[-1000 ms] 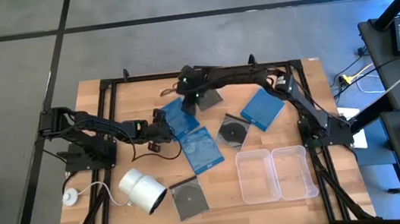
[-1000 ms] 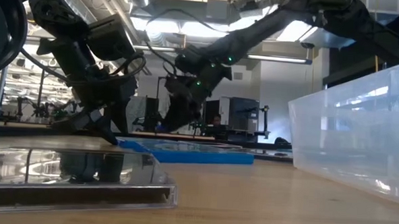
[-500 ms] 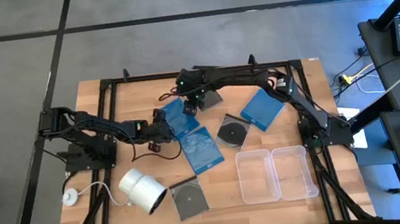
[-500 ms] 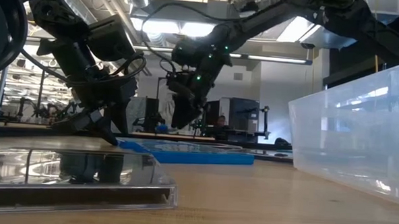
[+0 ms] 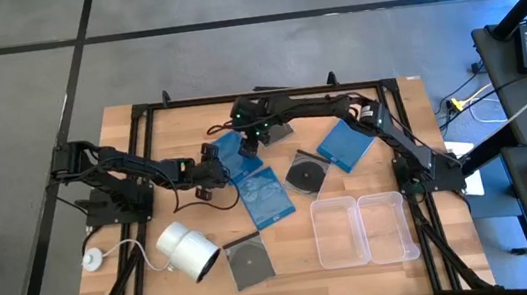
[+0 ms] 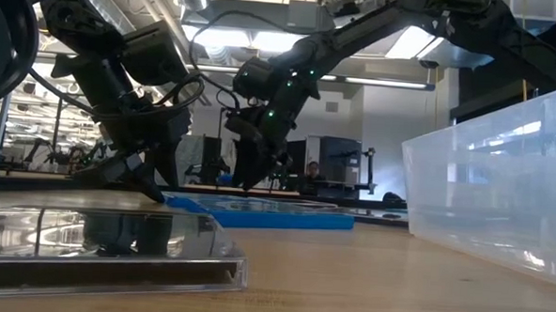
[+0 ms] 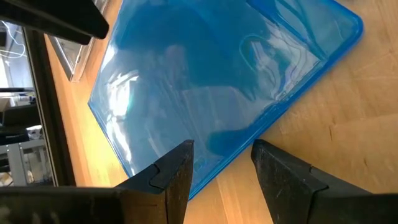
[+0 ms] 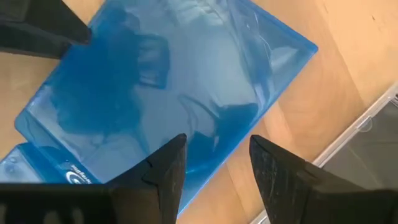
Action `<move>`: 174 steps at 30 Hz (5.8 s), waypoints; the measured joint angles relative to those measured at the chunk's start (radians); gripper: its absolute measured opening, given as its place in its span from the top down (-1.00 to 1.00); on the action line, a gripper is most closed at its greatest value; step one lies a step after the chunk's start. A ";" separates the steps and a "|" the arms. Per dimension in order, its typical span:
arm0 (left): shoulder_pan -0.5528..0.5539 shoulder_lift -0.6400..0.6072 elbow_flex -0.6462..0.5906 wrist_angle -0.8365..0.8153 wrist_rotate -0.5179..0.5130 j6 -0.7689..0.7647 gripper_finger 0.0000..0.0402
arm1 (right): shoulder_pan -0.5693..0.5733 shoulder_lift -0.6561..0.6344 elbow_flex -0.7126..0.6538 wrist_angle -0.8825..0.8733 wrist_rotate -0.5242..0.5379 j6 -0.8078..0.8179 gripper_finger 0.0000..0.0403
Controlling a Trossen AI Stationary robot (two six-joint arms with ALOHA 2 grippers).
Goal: Pick & place jewel cases by type
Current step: Put the top left blue CD case into the right transparent bin
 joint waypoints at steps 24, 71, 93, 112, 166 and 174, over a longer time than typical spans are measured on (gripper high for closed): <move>-0.002 0.001 0.000 0.015 -0.001 0.000 0.16 | 0.054 0.018 0.001 -0.079 0.102 0.068 0.11; -0.077 0.000 0.003 -0.015 -0.044 -0.195 0.16 | 0.086 0.127 0.201 -0.222 -0.182 0.060 0.11; -0.089 0.000 0.001 -0.018 -0.071 -0.195 0.16 | 0.131 0.119 0.208 -0.195 -0.076 -0.111 0.11; -0.143 0.001 -0.001 -0.031 -0.122 -0.244 0.16 | 0.131 0.057 0.217 -0.093 -0.134 -0.091 0.11; -0.201 0.006 -0.004 -0.009 -0.189 -0.243 0.16 | 0.245 -0.008 0.213 -0.047 -0.430 -0.116 0.11; -0.202 0.005 0.003 -0.006 -0.172 -0.298 0.16 | 0.288 0.011 0.196 0.013 -0.527 -0.200 0.11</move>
